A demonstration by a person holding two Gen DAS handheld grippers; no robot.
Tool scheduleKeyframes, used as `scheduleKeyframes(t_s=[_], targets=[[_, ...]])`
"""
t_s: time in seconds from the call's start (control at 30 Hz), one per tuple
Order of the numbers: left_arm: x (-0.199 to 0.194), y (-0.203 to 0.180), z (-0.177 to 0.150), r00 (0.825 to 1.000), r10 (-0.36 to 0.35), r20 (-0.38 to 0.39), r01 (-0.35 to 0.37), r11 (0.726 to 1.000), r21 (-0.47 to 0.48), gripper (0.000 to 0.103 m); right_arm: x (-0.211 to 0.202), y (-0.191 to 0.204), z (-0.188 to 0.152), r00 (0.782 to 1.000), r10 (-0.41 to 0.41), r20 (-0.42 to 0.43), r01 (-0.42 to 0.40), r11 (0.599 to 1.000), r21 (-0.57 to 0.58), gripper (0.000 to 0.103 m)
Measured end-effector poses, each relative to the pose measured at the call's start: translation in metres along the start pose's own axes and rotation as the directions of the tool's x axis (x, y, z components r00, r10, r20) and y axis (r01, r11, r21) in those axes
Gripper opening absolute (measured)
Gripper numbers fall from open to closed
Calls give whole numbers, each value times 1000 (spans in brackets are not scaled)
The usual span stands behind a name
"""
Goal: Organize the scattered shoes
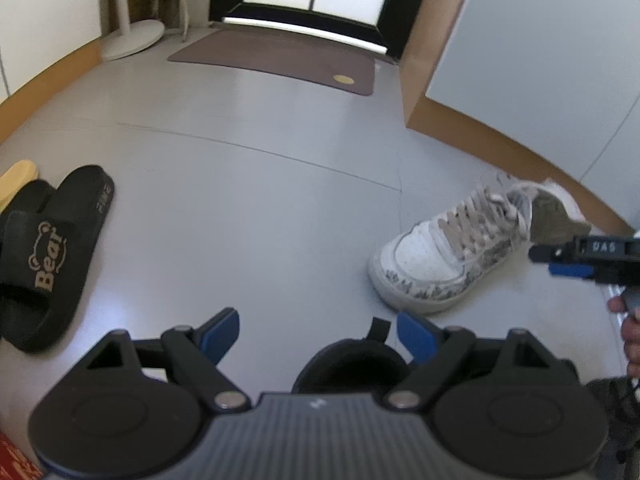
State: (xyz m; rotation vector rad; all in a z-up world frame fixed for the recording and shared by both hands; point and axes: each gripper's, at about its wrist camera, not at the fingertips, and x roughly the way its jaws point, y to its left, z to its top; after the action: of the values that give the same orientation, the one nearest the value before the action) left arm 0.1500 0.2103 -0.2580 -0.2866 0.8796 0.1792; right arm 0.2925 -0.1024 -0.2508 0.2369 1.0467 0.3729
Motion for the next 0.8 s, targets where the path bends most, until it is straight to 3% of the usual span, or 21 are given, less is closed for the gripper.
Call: scheduleKeyframes(t_s=[0.07,0.13,0.17,0.53,0.8], targets=[[-3,3,1,1000,1,13,-1,1000,-5,88,4,6,4,999,-13,-31,14,999,32,78],[-5,5,2,1000,2,18,-2,1000,-3,89,4,11,6,999,-30,-28,32,998,49,95],[-5,6,3,1000,1,18,-1,1000,-5,89,5,13,8,999,-45,-25,47,997,59,96],[-3,20,4,1000,-20,13,20,998,-52,89,32,24,34,989,-72,-127,106,954,282,103],[-4,31,5,1000,-16,17,17,997,-77,89,68,37,42,979,-122,-163,173,920,351,103]])
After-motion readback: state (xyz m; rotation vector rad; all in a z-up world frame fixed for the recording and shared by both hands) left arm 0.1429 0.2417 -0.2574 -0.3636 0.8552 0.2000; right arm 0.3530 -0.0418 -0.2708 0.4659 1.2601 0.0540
